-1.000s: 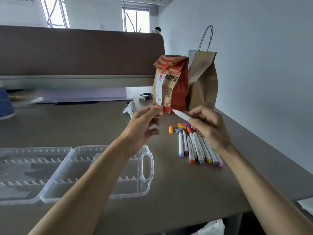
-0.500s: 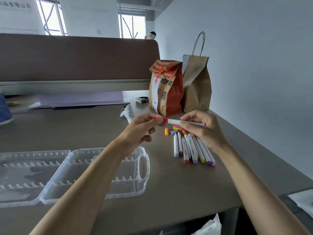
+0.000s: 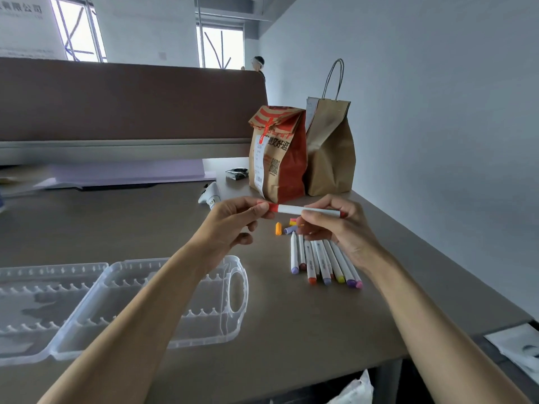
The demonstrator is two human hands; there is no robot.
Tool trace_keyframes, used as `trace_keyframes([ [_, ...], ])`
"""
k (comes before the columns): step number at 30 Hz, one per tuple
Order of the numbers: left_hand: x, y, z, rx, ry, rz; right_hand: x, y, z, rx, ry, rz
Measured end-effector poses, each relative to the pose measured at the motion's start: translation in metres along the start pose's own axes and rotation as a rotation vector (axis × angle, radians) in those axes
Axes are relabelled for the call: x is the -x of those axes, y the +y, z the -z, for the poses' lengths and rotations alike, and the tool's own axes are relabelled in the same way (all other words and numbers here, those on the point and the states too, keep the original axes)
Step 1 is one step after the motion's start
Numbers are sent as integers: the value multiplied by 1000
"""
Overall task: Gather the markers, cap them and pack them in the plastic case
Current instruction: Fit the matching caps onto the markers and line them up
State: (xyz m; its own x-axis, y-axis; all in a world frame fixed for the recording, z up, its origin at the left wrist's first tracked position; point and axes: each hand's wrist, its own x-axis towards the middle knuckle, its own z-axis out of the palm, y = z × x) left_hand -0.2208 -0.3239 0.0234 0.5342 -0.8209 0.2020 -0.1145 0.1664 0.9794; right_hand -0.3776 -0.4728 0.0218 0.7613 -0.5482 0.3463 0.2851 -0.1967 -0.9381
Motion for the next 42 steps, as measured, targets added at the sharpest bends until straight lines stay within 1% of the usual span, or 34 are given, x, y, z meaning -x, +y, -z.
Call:
trace_keyframes([
  [7, -1, -1, -1, -87, 55, -21, 1, 5, -7, -13, -9, -30],
  [11, -3, 1, -10, -166, 113, -39, -1, 7, -11, 82, -17, -36],
  [15, -4, 1, -11, -110, 162, -19, -4, 8, -4, 172, -71, -59],
  [16, -4, 0, -10, -102, 189, -4, -3, 7, -3, 189, -62, -57],
  [18, -5, -1, -8, -137, 240, 19, -3, 5, 0, 230, 39, -29],
  [20, -8, -3, -5, -278, 262, 20, -1, 5, 5, 237, 155, -5],
  [23, -13, -7, -6, -513, 216, -48, 4, 9, 16, 330, 228, 45],
  [25, -13, -10, -8, -622, 180, -64, 9, 12, 22, 386, 227, 67],
  [28, -13, -19, -10, -675, 107, -31, 16, 18, 31, 457, 223, 61],
  [31, -12, -22, -9, -725, 79, -5, 19, 22, 36, 559, 219, 75],
  [35, -12, -25, -8, -800, 54, 84, 19, 31, 35, 777, 152, 113],
  [38, -10, -27, -9, -941, 30, 132, 18, 33, 38, 801, 200, 194],
  [40, -9, -28, -12, -1066, 5, 107, 17, 32, 41, 790, 243, 220],
  [42, -7, -27, -17, -1137, -35, 69, 16, 33, 42, 789, 248, 212],
])
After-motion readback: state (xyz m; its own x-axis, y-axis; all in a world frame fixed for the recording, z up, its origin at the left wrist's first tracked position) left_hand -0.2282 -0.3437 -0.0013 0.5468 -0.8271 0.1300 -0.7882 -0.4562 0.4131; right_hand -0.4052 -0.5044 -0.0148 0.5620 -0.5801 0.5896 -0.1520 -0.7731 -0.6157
